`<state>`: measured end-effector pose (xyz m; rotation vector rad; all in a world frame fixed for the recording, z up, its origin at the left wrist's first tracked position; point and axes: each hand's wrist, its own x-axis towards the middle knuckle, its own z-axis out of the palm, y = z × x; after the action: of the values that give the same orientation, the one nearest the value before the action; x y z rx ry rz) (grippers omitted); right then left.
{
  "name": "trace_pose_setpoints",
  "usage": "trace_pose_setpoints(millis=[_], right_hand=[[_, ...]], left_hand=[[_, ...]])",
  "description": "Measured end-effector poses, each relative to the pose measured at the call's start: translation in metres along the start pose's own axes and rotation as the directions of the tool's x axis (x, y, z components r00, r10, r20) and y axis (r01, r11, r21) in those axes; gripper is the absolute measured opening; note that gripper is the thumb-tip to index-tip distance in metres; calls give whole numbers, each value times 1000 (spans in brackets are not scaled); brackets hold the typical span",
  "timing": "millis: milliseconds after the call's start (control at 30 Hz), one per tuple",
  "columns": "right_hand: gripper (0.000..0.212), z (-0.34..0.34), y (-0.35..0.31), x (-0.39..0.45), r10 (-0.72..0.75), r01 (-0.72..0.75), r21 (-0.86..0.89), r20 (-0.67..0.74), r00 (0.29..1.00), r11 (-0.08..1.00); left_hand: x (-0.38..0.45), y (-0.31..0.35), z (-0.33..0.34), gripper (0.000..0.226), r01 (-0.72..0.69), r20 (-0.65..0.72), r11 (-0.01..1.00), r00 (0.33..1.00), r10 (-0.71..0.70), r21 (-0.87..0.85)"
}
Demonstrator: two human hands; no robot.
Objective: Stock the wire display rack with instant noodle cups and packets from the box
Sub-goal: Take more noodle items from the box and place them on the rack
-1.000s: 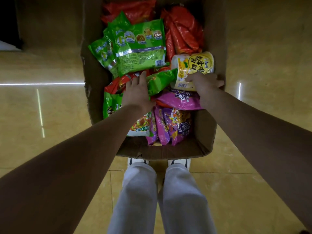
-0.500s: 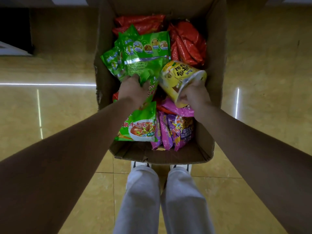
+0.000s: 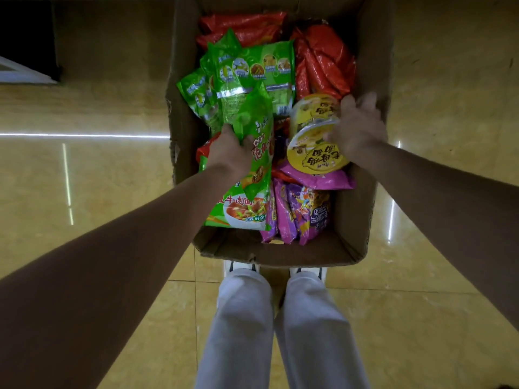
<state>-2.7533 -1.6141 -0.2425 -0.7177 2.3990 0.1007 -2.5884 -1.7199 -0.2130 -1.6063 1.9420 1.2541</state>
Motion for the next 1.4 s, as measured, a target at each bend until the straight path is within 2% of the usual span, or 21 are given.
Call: trace_pose_setpoints(millis=[133,200,267,333,400,500,733,867,967,1033,1100,1267,1400], right_hand=[[50,-8,-4,-14,-132,138,-232,43,990,963],[43,-18,-5,-25,-133,143,-236,57,989,961],[41,-28,-7,-41,-66,73,-102,76,995,992],[39,-32,-12,-60,55,-77,161,135,989,984],[35,-37,-19,-80,147,-222,406,207,967,886],[36,-53,-25,-111,198,-326,539,282,939,777],[31,-151,-37,-219,58,-156,533,196,979,832],[15,-233,-34,-280,31,-164,649,211,977,743],[28,-284,-26,-313,25,-164,705,203,979,690],[27,-312,-20,-332,10,-136,748,170,985,649],[17,-339,-15,-352,-9,-96,752,135,991,653],[14,-386,-6,-393,-54,-3,771,48,997,637],[16,-408,-10,-413,-103,53,784,14,995,619]], left_hand=[[-11,-4,-7,50,49,0,999,999,-49,1],[-21,-3,-11,52,51,1,999,999,-51,-1],[-33,0,-17,55,56,8,998,998,-55,-22],[-48,5,-27,57,72,8,996,997,-72,-42],[-68,11,-41,53,101,-6,993,995,-102,-59],[-102,22,-65,44,142,-22,985,989,-144,-98],[-204,65,-136,38,113,-41,975,991,-123,-193],[-268,97,-176,33,89,-62,947,992,-114,-307],[-310,116,-195,30,50,-76,919,993,-87,-390],[-338,129,-205,32,19,-93,909,994,-64,-417],[-364,143,-216,31,-29,-109,906,994,-19,-421],[-421,173,-247,15,-109,-167,858,986,28,-502],[-455,180,-271,26,-127,-188,781,982,13,-612]])
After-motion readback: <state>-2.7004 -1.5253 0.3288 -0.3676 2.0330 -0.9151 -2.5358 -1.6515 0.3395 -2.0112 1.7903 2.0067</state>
